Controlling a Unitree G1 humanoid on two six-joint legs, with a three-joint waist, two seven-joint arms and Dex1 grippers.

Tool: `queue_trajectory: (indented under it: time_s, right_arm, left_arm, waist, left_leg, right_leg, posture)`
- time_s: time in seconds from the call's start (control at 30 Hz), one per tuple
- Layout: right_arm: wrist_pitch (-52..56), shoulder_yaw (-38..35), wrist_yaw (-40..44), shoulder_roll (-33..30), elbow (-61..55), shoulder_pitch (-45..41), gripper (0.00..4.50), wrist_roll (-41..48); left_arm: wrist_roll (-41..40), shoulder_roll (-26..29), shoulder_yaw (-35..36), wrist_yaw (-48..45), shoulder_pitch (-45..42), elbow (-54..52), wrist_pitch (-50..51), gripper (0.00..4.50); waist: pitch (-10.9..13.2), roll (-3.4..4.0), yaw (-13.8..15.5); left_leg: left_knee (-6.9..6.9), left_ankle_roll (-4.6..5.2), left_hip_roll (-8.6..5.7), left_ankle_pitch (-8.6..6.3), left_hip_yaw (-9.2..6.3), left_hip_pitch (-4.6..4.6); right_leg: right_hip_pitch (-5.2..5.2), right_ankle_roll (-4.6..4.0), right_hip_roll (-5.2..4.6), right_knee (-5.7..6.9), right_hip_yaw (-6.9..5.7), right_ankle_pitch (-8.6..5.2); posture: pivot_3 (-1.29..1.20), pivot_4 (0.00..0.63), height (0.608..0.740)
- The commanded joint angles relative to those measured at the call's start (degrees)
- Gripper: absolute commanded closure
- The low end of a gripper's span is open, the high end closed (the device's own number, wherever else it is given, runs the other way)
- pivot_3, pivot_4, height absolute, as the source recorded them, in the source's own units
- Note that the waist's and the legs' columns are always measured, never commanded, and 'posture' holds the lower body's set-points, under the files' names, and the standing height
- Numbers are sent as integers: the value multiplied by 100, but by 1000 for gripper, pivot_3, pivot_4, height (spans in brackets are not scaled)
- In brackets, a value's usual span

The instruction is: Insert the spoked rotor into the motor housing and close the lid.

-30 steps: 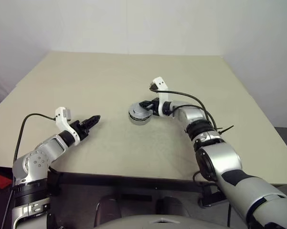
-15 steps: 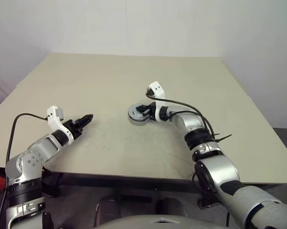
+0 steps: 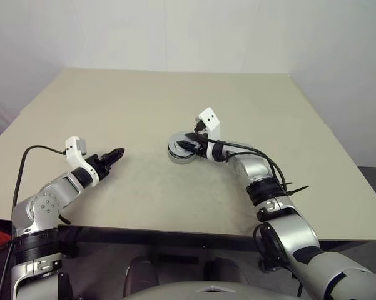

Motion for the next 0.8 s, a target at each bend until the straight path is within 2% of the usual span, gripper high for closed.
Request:
queue_trajectory:
  time_s: [0.03, 0.1, 0.13, 0.8]
  right_arm:
    - [-437, -87, -78, 22, 61, -171, 789, -31]
    - [-500, -52, -132, 18, 145, -179, 102, -78]
    - [-505, -26, -162, 16, 205, -183, 42, -113]
    - [-1421, 99, -364, 135, 1136, -227, 42, -626]
  left_arm:
    - [28, 123, -35, -151, -160, -162, -37, 1860]
    - [48, 143, -50, -186, -170, -146, -32, 1860]
    - [62, 151, -56, -199, -171, -139, -28, 1860]
    - [96, 264, 98, -186, -119, -91, 8, 1860]
  waist:
    - [0, 0, -6]
    - [0, 0, -12]
    - [1, 1, -15]
    - [1, 1, -21]
  left_leg:
    - [-1, 0, 0, 0, 0, -4]
    - [-1, 0, 0, 0, 0, -6]
    - [-2, 0, 0, 0, 0, -6]
    - [-1, 1, 0, -1, 0, -2]
  right_leg:
    - [-3, 0, 0, -1, 0, 0]
    - [-5, -1, 0, -1, -1, 0]
    - [-5, 0, 0, -2, 0, 0]
    - [-4, 0, 0, 1, 1, 0]
  posture:
    - [0, 0, 740]
    - [0, 0, 740]
    - [0, 0, 740]
    - [0, 0, 740]
